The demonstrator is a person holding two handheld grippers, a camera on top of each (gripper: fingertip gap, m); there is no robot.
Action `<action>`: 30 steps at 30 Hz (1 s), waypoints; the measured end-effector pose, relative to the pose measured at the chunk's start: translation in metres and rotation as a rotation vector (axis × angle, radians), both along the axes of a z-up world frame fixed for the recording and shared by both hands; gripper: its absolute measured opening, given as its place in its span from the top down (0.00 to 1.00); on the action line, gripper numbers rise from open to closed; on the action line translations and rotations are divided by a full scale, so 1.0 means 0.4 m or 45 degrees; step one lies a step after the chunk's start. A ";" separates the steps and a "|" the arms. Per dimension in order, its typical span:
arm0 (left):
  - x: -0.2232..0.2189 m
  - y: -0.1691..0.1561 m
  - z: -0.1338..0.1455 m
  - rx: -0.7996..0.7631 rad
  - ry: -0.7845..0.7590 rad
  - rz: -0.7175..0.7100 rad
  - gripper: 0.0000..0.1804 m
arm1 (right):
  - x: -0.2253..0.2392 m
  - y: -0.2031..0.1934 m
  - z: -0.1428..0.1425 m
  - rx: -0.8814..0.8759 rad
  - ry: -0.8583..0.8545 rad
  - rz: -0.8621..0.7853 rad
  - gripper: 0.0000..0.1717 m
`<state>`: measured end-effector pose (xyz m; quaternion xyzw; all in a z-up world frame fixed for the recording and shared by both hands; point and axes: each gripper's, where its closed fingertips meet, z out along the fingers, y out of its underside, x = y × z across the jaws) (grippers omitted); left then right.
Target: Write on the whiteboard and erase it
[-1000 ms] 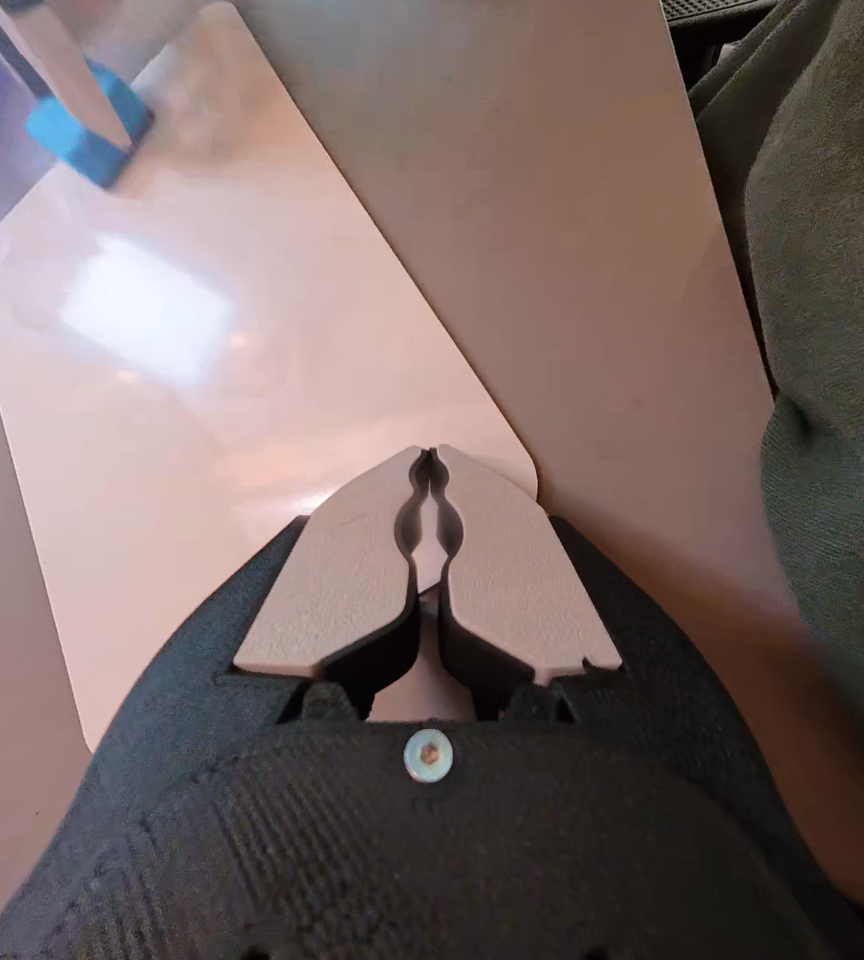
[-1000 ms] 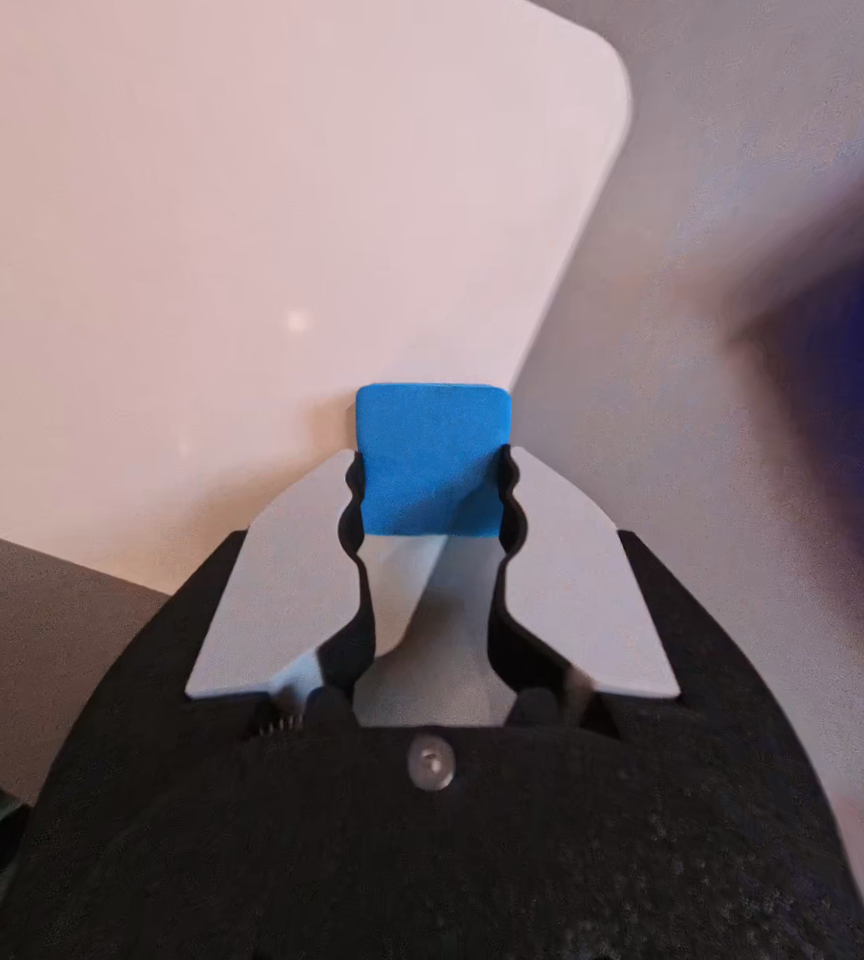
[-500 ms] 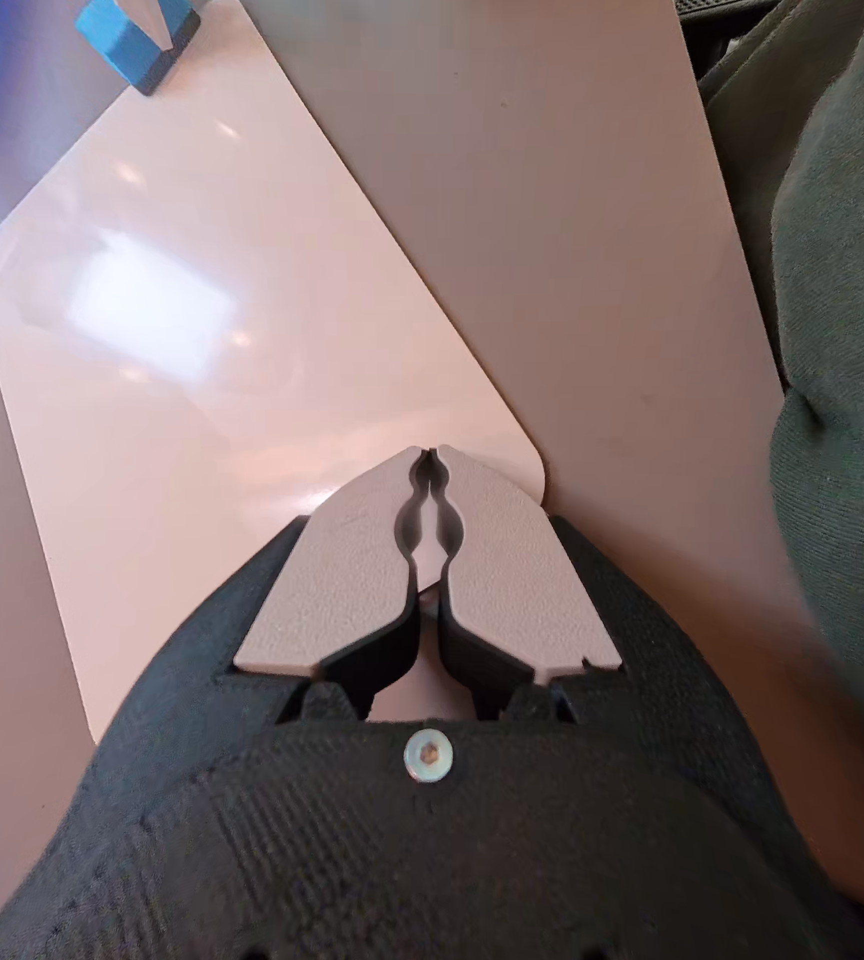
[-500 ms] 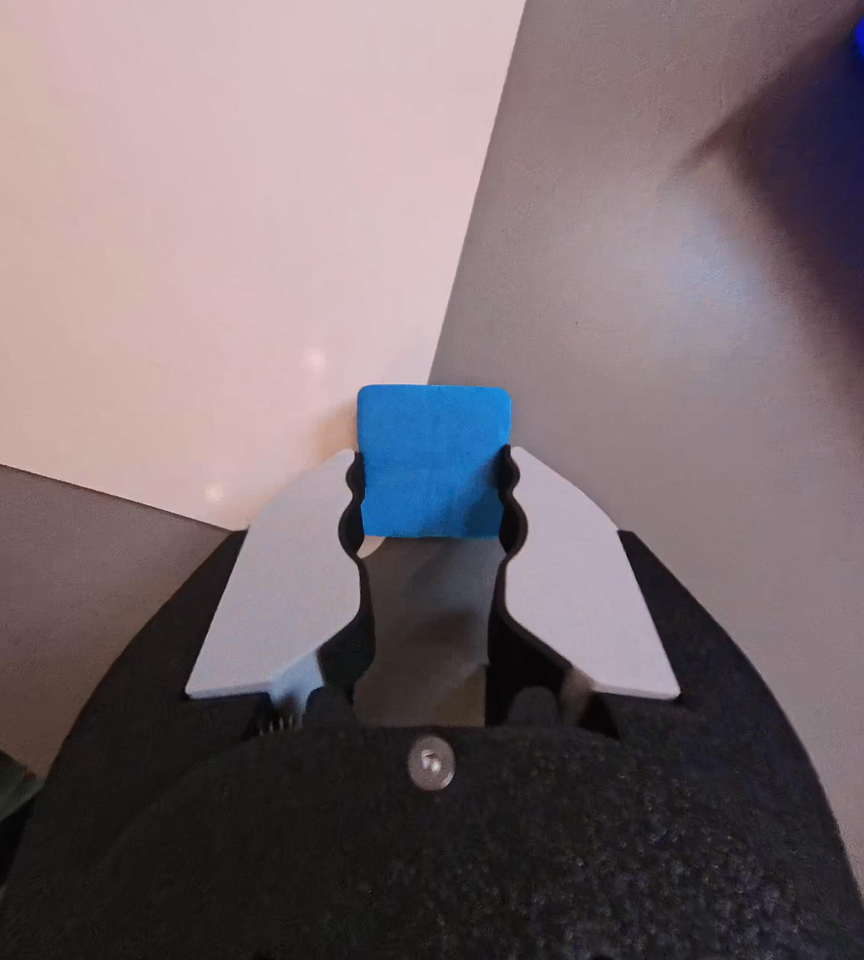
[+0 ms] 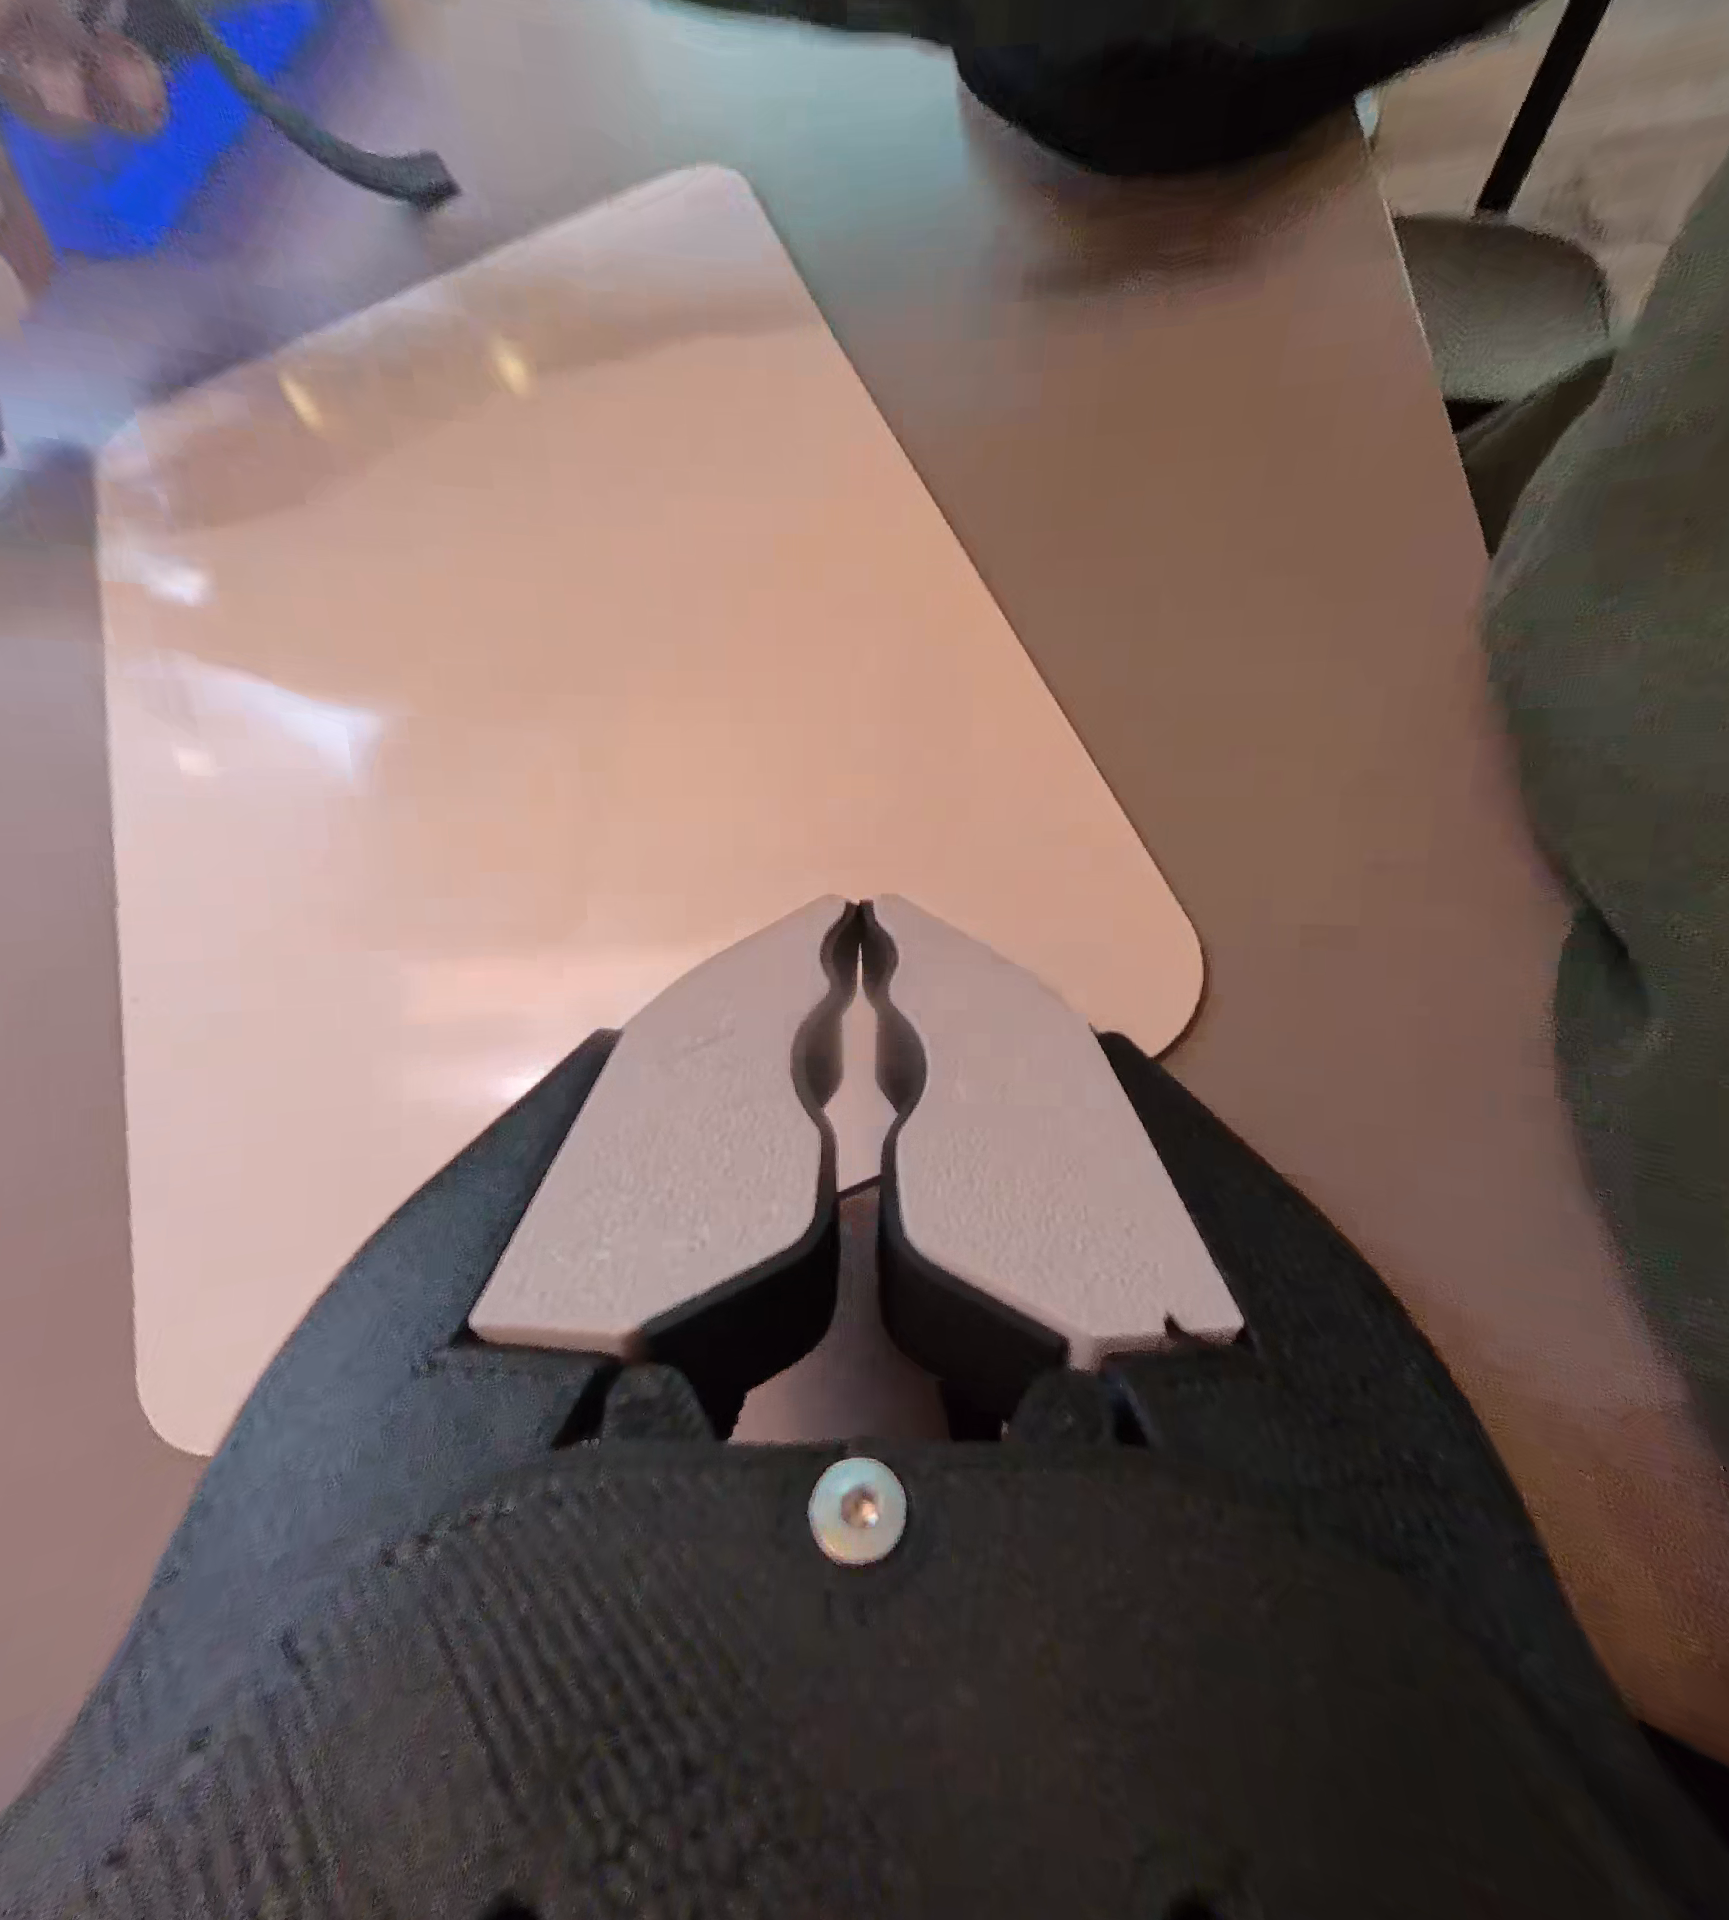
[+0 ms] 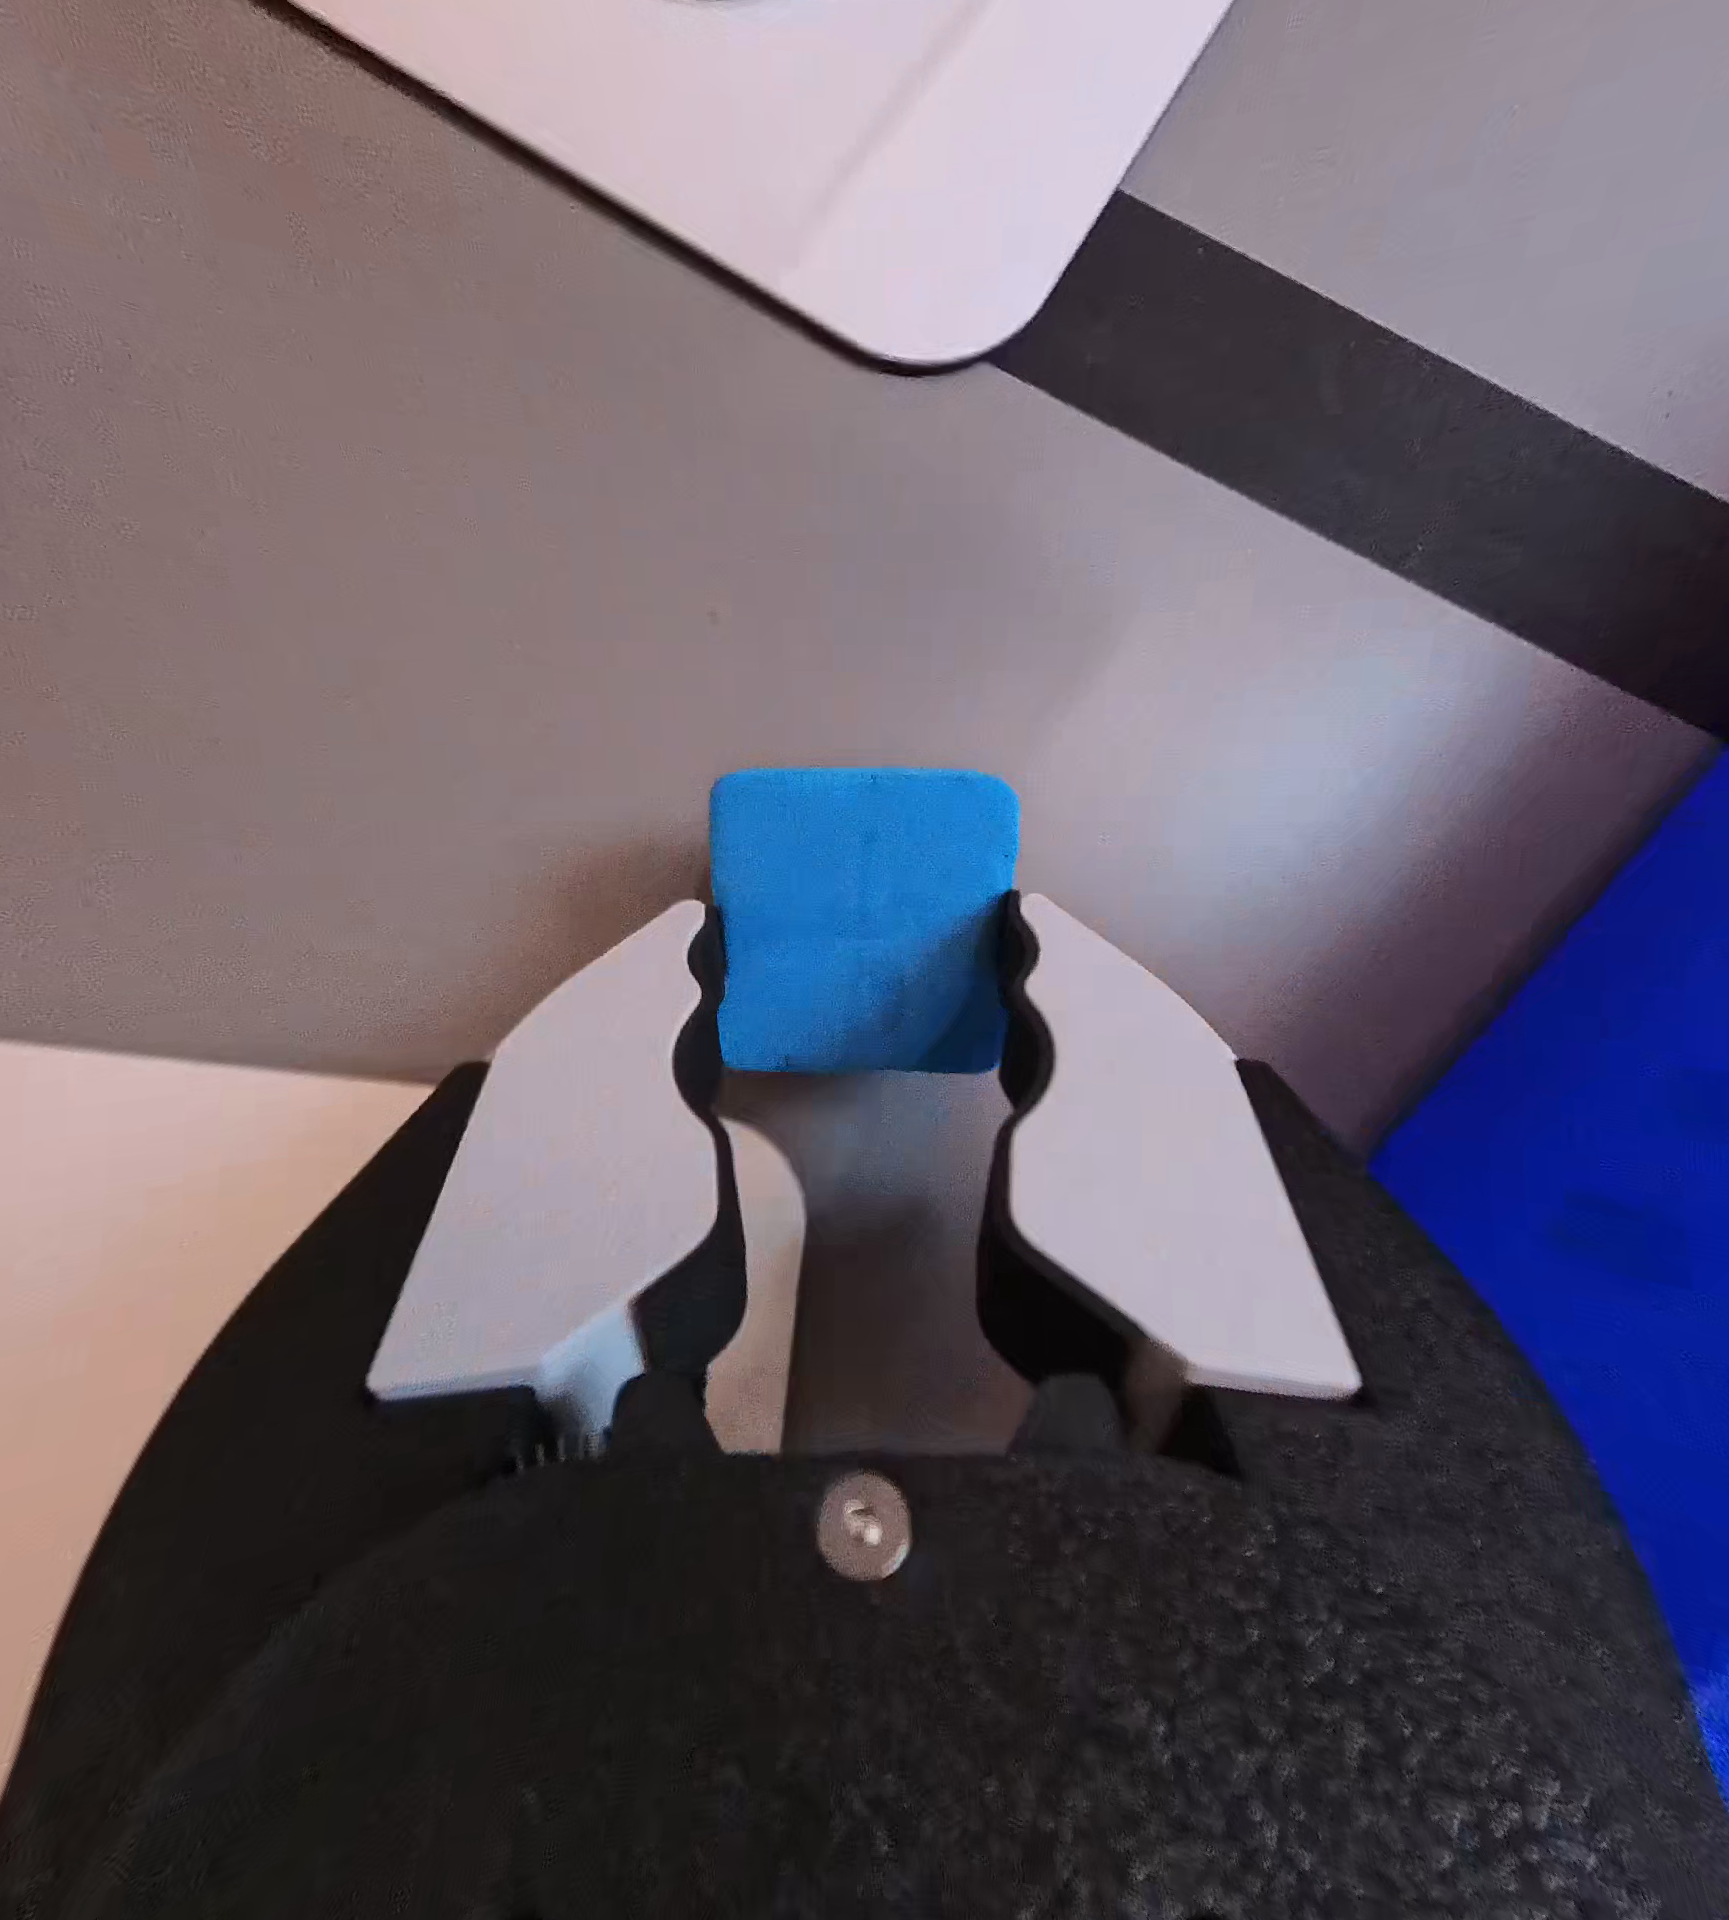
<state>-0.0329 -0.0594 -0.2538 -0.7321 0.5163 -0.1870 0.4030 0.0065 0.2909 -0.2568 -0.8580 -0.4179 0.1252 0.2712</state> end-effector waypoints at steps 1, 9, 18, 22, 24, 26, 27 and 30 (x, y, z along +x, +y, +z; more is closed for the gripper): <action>-0.006 0.007 0.008 -0.001 -0.032 0.015 1.00 | 0.001 0.021 -0.025 -0.034 -0.022 -0.044 0.70; -0.029 0.035 0.056 -0.023 -0.227 0.098 1.00 | -0.022 -0.002 0.068 0.206 0.158 0.080 0.53; -0.114 0.116 0.096 0.023 -0.240 0.376 0.61 | 0.236 -0.040 0.200 0.519 0.044 0.135 0.50; -0.279 0.165 0.151 0.197 -0.116 0.610 0.65 | 0.440 0.009 0.096 0.465 -0.333 0.130 0.48; -0.382 0.178 0.145 0.205 0.041 0.754 0.63 | 0.489 0.021 0.047 0.446 -0.447 0.193 0.48; -0.461 0.179 0.137 0.177 0.137 0.860 0.64 | 0.507 0.040 0.015 0.455 -0.551 0.266 0.48; -0.492 0.177 0.128 0.142 0.173 0.903 0.63 | 0.506 0.052 0.003 0.470 -0.595 0.312 0.49; -0.570 0.173 0.088 0.075 0.331 1.016 0.63 | 0.480 0.088 -0.011 0.523 -0.671 0.455 0.57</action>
